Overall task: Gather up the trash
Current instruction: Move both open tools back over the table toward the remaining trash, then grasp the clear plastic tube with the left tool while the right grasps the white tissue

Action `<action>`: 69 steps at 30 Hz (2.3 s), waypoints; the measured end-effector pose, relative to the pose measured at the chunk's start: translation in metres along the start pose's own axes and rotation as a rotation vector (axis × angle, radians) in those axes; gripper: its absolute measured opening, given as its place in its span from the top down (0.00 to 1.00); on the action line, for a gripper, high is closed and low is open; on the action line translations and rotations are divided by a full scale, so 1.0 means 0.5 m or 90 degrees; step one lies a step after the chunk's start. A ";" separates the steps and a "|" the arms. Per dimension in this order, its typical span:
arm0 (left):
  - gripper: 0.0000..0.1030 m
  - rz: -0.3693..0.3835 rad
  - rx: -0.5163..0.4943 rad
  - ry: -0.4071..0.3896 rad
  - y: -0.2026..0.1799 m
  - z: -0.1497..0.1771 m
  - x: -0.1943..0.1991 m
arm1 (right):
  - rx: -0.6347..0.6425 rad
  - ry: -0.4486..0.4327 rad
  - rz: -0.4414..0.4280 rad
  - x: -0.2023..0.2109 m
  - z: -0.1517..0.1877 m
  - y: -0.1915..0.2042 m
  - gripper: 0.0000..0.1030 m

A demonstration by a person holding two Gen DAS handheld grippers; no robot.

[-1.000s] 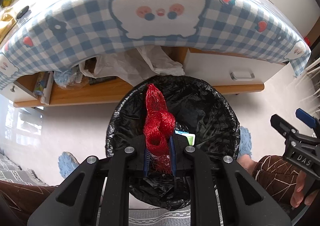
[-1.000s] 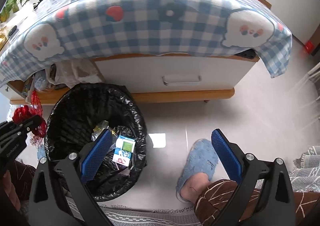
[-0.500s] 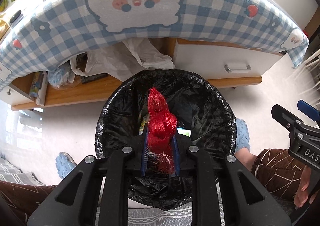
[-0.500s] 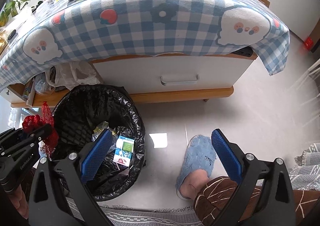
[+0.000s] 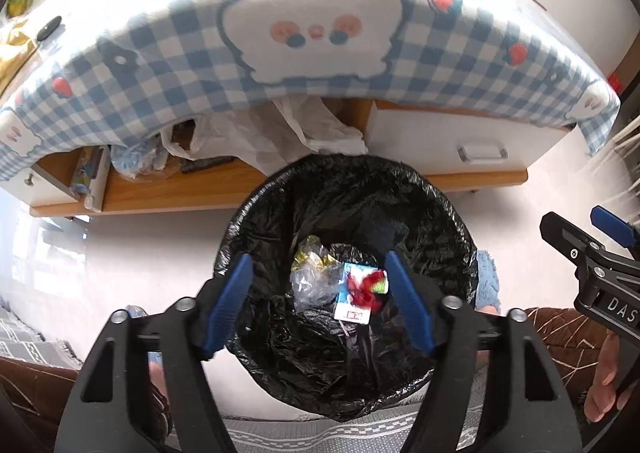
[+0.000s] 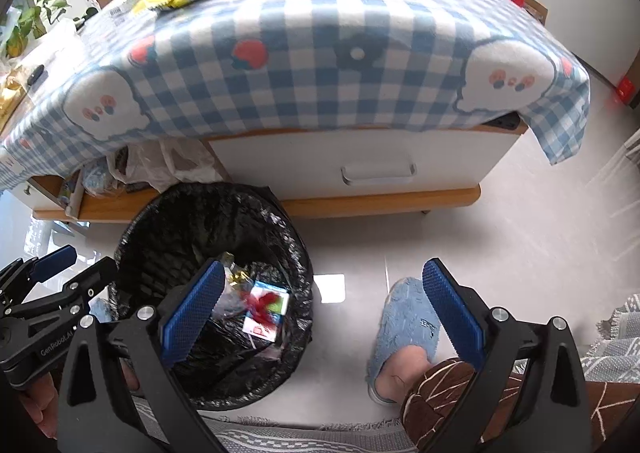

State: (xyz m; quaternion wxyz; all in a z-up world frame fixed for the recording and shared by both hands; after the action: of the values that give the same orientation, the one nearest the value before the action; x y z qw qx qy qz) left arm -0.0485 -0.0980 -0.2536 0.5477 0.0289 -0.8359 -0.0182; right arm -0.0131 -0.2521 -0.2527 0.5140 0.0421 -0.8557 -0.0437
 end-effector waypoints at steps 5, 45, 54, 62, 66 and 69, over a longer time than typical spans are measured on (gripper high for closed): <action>0.17 -0.008 0.029 -0.033 0.039 -0.020 0.039 | -0.001 -0.004 0.014 0.018 -0.017 0.013 0.08; 0.07 -0.035 0.095 -0.109 0.267 -0.324 0.159 | 0.104 -0.137 -0.051 0.118 -0.312 0.247 0.08; 0.07 -0.043 0.108 -0.110 0.310 -0.445 0.118 | 0.124 -0.128 -0.045 0.067 -0.386 0.267 0.08; 0.08 -0.061 0.123 -0.109 0.349 -0.573 0.080 | 0.142 -0.126 -0.051 0.022 -0.454 0.301 0.10; 0.09 -0.070 0.126 -0.098 0.360 -0.633 0.052 | 0.151 -0.115 -0.061 -0.009 -0.483 0.326 0.14; 0.11 -0.071 0.135 -0.080 0.365 -0.671 0.025 | 0.153 -0.105 -0.069 -0.034 -0.505 0.345 0.19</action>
State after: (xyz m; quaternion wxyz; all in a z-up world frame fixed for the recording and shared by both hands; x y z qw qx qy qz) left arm 0.2490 0.0836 -0.0968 0.4863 0.1317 -0.8629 0.0384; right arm 0.2132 -0.0870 -0.1293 0.4298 0.1457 -0.8906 0.0283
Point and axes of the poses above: each gripper's, at about its wrist camera, not at the fingertips, and x roughly against the way its jaws point, y to its left, z to its underside, the point moved 7 cm from there along -x, roughly the way its jaws point, and after that the axes turned 6 degrees about -z, right-handed, at the moved point
